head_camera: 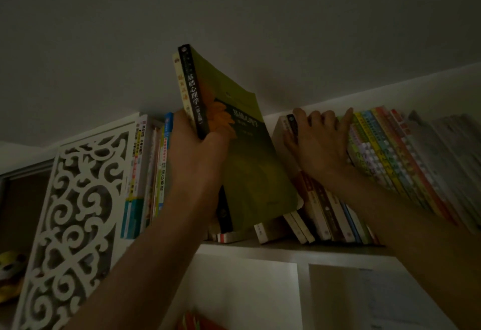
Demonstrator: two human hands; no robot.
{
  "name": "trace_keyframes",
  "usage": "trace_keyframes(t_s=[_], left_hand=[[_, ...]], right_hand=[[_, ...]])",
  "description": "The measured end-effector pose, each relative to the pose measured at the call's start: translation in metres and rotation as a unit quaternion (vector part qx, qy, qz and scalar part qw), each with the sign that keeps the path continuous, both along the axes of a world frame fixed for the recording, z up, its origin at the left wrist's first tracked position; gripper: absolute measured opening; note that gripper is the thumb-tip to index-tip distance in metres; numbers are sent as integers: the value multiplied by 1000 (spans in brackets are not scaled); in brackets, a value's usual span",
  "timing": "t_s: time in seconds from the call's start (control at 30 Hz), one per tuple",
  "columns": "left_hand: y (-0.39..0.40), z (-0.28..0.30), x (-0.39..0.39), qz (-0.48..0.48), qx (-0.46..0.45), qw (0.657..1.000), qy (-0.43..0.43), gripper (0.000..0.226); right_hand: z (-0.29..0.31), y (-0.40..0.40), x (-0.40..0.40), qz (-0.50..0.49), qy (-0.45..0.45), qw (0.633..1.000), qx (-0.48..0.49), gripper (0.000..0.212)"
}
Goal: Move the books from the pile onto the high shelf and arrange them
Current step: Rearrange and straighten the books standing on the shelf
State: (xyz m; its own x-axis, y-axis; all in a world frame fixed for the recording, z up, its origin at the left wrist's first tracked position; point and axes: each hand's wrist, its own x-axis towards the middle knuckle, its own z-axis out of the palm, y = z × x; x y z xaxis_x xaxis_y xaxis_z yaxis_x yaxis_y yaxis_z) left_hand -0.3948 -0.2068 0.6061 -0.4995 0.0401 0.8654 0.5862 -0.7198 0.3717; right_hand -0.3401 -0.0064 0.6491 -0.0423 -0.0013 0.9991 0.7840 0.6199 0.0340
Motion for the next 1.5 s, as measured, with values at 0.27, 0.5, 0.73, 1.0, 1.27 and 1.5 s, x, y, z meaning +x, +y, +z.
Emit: trace_keyframes(t_s=[0.27,0.5,0.73,1.0,1.27,1.5], left_hand=[[-15,3,-4,-11,4,1000,5,21],[-20,13,4,4,44,998,37,25],[-13,7,-8,71,49,995,47,14],[-16,0,-20,80,44,995,48,18],[-15,-5,-15,58,27,997,52,23],[-9,-8,-11,22,39,999,26,36]], right_hand=[[-2,2,1,-1,5,1000,17,53],[-2,-3,4,14,-1,1000,-7,52],[-5,-16,0,30,-92,995,-26,41],[-6,-15,0,17,-145,988,-60,85],[-5,-17,-5,46,-115,990,-62,85],[-5,-11,3,47,-82,995,-24,72]])
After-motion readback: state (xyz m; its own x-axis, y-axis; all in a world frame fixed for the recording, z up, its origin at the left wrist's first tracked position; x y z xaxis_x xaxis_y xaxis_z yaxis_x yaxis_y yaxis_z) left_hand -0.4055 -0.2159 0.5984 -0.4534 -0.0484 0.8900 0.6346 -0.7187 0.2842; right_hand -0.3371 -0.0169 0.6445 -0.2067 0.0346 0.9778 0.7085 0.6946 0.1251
